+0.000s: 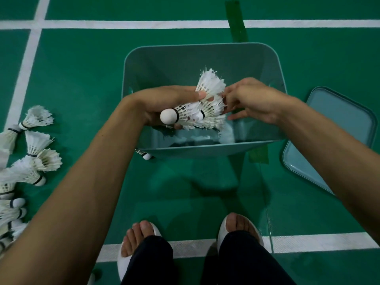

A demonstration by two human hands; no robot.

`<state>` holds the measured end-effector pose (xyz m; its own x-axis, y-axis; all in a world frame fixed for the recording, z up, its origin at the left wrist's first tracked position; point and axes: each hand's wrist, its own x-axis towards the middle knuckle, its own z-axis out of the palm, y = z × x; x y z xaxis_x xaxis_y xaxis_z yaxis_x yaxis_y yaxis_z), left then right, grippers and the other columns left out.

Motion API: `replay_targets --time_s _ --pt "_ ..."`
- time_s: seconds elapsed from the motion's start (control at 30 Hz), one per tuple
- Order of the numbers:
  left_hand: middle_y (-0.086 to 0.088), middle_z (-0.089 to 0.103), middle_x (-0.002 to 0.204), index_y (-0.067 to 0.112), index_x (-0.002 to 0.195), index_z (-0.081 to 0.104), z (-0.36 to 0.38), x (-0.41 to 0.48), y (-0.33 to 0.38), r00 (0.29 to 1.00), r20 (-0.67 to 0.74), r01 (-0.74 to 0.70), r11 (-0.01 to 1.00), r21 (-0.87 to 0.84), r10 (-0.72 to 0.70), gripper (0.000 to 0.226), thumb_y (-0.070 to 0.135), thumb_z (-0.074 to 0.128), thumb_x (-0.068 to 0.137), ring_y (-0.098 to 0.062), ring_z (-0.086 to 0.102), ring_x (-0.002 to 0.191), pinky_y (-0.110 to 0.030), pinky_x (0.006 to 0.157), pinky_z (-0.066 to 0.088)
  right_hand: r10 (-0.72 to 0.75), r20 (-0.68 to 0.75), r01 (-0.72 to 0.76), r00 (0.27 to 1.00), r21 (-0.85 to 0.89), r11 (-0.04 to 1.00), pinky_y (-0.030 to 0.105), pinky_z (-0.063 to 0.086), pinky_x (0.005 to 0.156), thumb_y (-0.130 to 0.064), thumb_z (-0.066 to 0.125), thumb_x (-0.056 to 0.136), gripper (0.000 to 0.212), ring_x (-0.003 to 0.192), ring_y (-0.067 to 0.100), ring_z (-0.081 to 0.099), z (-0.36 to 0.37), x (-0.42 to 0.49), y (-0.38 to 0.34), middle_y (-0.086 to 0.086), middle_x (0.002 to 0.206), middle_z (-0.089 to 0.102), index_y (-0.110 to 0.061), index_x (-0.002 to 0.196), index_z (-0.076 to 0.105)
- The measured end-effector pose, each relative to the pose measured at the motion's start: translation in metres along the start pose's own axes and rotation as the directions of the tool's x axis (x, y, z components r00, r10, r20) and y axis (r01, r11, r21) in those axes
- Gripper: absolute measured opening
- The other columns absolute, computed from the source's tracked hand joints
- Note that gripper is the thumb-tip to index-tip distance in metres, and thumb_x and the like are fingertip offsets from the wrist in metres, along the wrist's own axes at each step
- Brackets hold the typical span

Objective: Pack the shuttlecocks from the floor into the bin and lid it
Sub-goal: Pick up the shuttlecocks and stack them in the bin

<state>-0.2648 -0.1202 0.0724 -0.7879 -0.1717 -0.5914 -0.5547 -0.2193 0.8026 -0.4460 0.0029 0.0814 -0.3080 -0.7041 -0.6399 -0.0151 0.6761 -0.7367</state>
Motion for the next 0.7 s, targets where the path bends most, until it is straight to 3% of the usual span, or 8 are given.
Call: replay_targets --time_s 0.07,0.13,0.23,0.3,0.4,0.5,0.6,0.7 --pt "0.006 0.070 0.079 0.023 0.116 0.064 0.005 0.000 0.001 1.000 -0.016 -0.008 0.998 -0.059 0.007 0.024 0.036 0.047 0.106 -0.007 0.059 0.056 -0.020 0.044 0.043 -0.017 0.066 0.018 0.998 -0.013 1.000 0.034 0.058 0.078 0.005 0.061 0.083 0.020 0.084 0.020 0.063 -0.005 0.001 0.002 0.010 0.090 0.064 -0.009 0.096 0.067" --pt "0.007 0.069 0.076 0.022 0.122 0.062 0.008 0.000 0.000 1.000 -0.010 0.009 0.993 -0.114 -0.010 0.027 0.036 0.045 0.107 -0.006 0.057 0.052 -0.019 0.043 0.040 -0.011 0.061 0.013 0.998 -0.029 0.999 0.032 0.056 0.076 -0.006 0.075 0.085 0.007 0.080 0.016 0.065 -0.006 0.001 0.003 0.007 0.086 0.069 -0.010 0.087 0.070" --pt "0.003 0.072 0.085 0.020 0.130 0.061 0.008 0.004 0.000 1.000 -0.014 0.015 0.982 -0.189 -0.018 0.034 0.039 0.047 0.105 -0.008 0.060 0.057 -0.020 0.043 0.041 -0.026 -0.150 0.001 0.988 -0.163 0.987 0.035 0.058 0.078 -0.013 0.081 0.082 0.009 0.079 0.018 0.068 -0.009 0.006 0.008 0.006 0.083 0.075 -0.007 0.081 0.074" --pt "-0.002 0.071 0.094 0.018 0.129 0.061 0.006 0.011 -0.002 0.994 -0.083 0.053 0.983 -0.174 -0.068 0.034 0.040 0.052 0.104 -0.010 0.061 0.059 -0.022 0.044 0.045 -0.141 -0.335 -0.037 0.932 -0.475 0.879 0.036 0.056 0.073 -0.015 0.077 0.079 0.015 0.078 0.025 0.069 -0.010 0.008 0.009 0.011 0.084 0.074 -0.002 0.085 0.075" --pt "-0.008 0.062 0.098 0.013 0.117 0.059 0.002 0.020 -0.006 0.944 -0.277 0.211 0.974 0.086 -0.180 0.031 0.040 0.058 0.102 -0.015 0.058 0.057 -0.026 0.051 0.049 -0.345 -0.432 -0.154 0.833 -0.782 0.604 0.041 0.055 0.078 -0.020 0.069 0.078 0.023 0.089 0.039 0.066 -0.001 -0.002 0.006 0.019 0.098 0.068 -0.004 0.095 0.068" --pt "-0.009 0.057 0.088 0.011 0.092 0.053 0.001 0.029 -0.010 0.927 -0.326 0.310 0.867 0.390 -0.185 0.028 0.036 0.059 0.102 -0.017 0.054 0.054 -0.025 0.044 0.044 -0.353 -0.370 -0.174 0.859 -0.861 0.479 0.038 0.047 0.070 -0.009 0.069 0.081 0.018 0.082 0.036 0.057 0.017 0.000 0.007 0.016 0.087 0.057 -0.008 0.083 0.051" --pt "-0.012 0.053 0.085 0.014 0.087 0.048 0.003 0.034 -0.017 0.929 -0.258 0.360 0.806 0.470 -0.265 0.029 0.037 0.057 0.103 -0.020 0.049 0.056 -0.023 0.041 0.042 -0.241 -0.409 -0.209 0.880 -0.789 0.578 0.034 0.047 0.070 -0.006 0.065 0.084 0.022 0.083 0.034 0.056 0.019 0.015 0.011 0.013 0.087 0.054 -0.008 0.074 0.046" --pt "-0.008 0.050 0.083 0.015 0.083 0.044 0.003 0.036 -0.026 0.927 -0.244 0.373 0.779 0.504 -0.285 0.031 0.035 0.055 0.104 -0.018 0.047 0.055 -0.023 0.040 0.042 -0.021 -0.466 -0.229 0.884 -0.471 0.852 0.029 0.056 0.058 -0.008 0.062 0.089 0.014 0.075 0.032 0.066 0.011 0.037 0.017 0.012 0.088 0.063 -0.007 0.077 0.054"
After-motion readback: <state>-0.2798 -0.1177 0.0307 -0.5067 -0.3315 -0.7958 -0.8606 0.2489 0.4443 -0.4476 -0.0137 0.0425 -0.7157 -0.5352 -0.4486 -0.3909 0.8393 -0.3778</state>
